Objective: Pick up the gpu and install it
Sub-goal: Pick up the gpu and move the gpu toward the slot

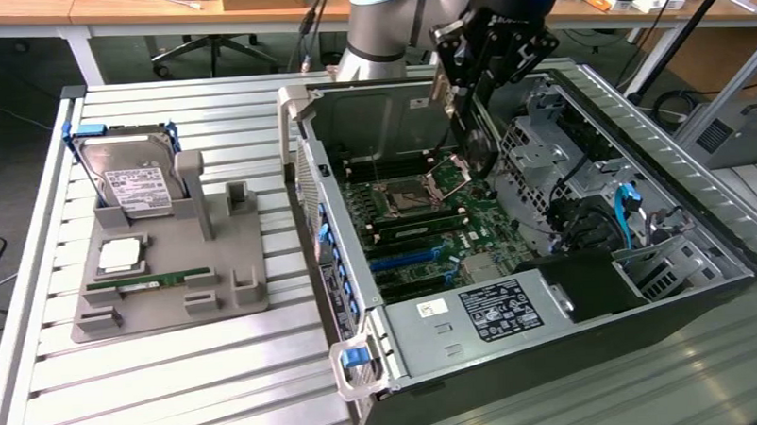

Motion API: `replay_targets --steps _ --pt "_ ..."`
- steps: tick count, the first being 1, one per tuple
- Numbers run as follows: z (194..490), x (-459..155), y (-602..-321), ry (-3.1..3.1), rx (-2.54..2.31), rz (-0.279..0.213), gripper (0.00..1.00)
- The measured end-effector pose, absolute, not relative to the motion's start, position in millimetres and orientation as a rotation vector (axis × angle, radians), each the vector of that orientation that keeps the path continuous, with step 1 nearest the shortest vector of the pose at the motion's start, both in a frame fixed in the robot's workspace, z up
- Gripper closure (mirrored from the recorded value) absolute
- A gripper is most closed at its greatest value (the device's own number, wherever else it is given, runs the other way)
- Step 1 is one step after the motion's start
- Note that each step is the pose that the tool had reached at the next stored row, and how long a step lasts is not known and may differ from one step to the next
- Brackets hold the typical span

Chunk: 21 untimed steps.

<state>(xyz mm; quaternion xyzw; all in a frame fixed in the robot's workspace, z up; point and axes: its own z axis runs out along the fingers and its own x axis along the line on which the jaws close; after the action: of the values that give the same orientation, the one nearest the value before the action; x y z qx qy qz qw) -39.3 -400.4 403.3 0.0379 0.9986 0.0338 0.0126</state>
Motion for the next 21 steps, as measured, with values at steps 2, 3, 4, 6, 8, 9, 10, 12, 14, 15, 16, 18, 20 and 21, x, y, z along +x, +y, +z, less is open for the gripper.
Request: replay_targets --steps 2,3,4,6,8,9,10,12,14,15,16,18,20,21 --pt "402.7 -39.2 -400.4 3.112 0.118 0.105 0.73" --pt "402.3 -39.3 -400.4 3.112 0.118 0.105 0.73" --pt "402.1 -39.3 -400.4 3.112 0.118 0.105 0.73" --pt "401.3 -39.3 -400.4 3.112 0.118 0.105 0.73" --pt "400.7 -39.3 -400.4 3.112 0.118 0.105 0.73" --pt "400.5 -39.3 -400.4 3.112 0.118 0.105 0.73" --pt "400.3 -39.3 -400.5 3.112 0.118 0.105 0.73" --pt "399.7 -39.3 -400.5 3.112 0.118 0.105 0.73" --pt "398.9 -39.3 -400.5 3.112 0.118 0.105 0.73" --pt "398.6 -39.3 -400.5 3.112 0.118 0.105 0.73" --pt "398.4 -39.3 -400.5 3.112 0.118 0.105 0.73" --pt "397.8 -39.2 -400.6 3.112 0.118 0.105 0.73" --pt "397.1 -39.3 -400.6 3.112 0.118 0.105 0.73" --pt "396.9 -39.3 -400.6 3.112 0.118 0.105 0.73"
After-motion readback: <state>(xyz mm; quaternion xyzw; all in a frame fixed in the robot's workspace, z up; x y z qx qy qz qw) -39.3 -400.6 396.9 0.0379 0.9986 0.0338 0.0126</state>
